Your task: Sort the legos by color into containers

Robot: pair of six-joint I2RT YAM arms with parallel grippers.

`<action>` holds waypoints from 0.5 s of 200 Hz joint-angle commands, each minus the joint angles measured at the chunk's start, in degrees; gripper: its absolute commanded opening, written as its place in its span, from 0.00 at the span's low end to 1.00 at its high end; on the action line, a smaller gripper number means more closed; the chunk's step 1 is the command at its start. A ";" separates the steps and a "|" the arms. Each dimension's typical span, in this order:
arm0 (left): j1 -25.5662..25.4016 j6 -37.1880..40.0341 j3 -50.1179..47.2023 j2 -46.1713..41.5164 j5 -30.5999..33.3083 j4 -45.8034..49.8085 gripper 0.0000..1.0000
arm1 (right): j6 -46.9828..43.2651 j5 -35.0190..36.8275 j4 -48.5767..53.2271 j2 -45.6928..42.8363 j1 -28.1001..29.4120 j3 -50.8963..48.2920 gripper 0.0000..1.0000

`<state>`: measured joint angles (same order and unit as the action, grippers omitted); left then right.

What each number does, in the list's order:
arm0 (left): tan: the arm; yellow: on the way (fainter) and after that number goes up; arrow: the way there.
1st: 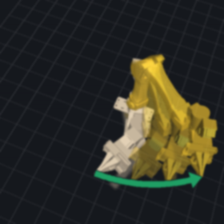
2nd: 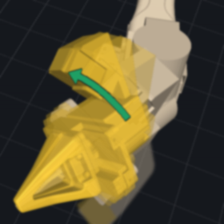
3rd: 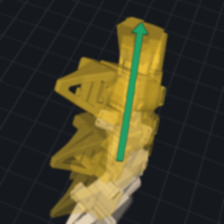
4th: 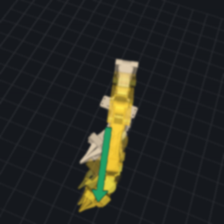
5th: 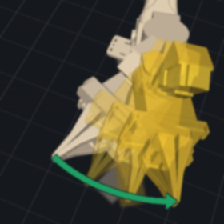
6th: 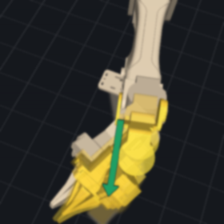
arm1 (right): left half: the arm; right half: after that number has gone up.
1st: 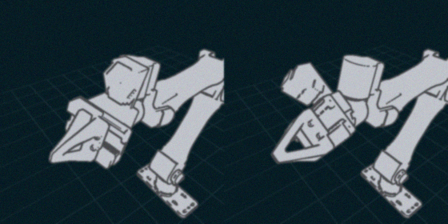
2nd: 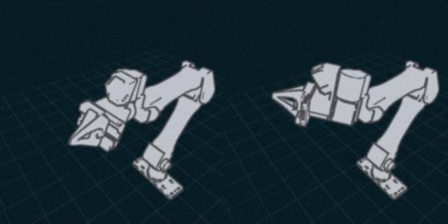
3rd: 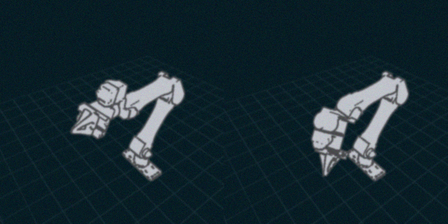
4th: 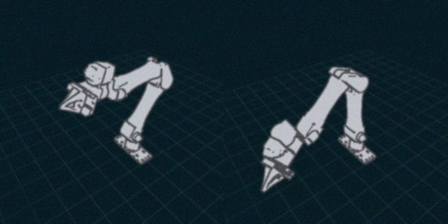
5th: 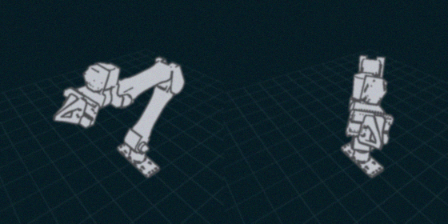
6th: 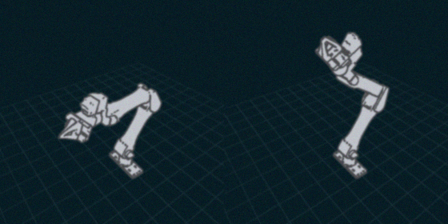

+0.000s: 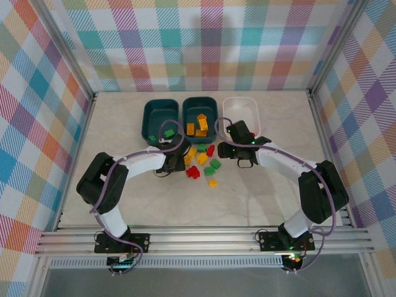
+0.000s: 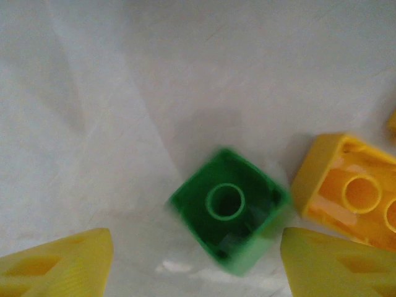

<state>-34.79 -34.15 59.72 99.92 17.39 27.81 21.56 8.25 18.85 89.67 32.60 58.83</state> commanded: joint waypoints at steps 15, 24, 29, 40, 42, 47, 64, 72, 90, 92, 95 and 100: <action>1.26 5.37 1.01 2.64 -0.99 -2.15 0.72 | -0.95 -0.41 -1.55 -0.59 -0.17 -0.38 0.60; 1.80 5.33 0.88 2.91 -1.08 -2.64 0.72 | -0.92 -0.36 -1.75 -0.46 -0.16 -0.38 0.60; 2.25 5.25 0.79 3.04 -1.31 -2.86 0.72 | -0.85 -0.51 -1.79 -0.31 -0.17 -0.34 0.60; 3.32 4.87 0.83 3.34 -1.70 -3.19 0.72 | -0.82 -0.73 -1.89 -0.11 -0.16 -0.34 0.60; 3.52 4.73 0.90 3.44 -1.75 -3.20 0.72 | -0.84 -0.70 -1.98 -0.04 -0.14 -0.30 0.60; 4.02 4.43 0.96 3.44 -1.74 -3.26 0.72 | -0.82 -0.81 -2.06 0.12 -0.16 -0.29 0.60; 5.49 3.57 1.17 3.44 -2.51 -4.45 0.72 | -0.88 -0.71 -2.17 0.41 -0.17 -0.33 0.60; 5.98 3.47 1.76 3.65 -3.25 -4.91 0.72 | -0.91 -0.69 -2.22 0.59 -0.17 -0.29 0.60; 6.22 4.12 3.71 4.58 -3.96 -5.69 0.74 | -0.89 -0.53 -2.46 0.89 -0.17 -0.20 0.60; 6.22 4.21 4.01 4.76 -4.01 -5.74 0.74 | -0.90 -0.48 -2.43 0.98 -0.17 -0.20 0.60; 6.22 4.42 4.51 5.09 -4.09 -5.75 0.74 | -0.91 -0.50 -2.42 1.03 -0.17 -0.20 0.60; 6.22 4.76 5.39 5.75 -4.02 -5.52 0.74 | -1.00 -0.47 -2.42 1.11 -0.17 -0.20 0.60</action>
<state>-29.63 -30.35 61.28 103.35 13.32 24.08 21.56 8.27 17.98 89.76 32.60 58.83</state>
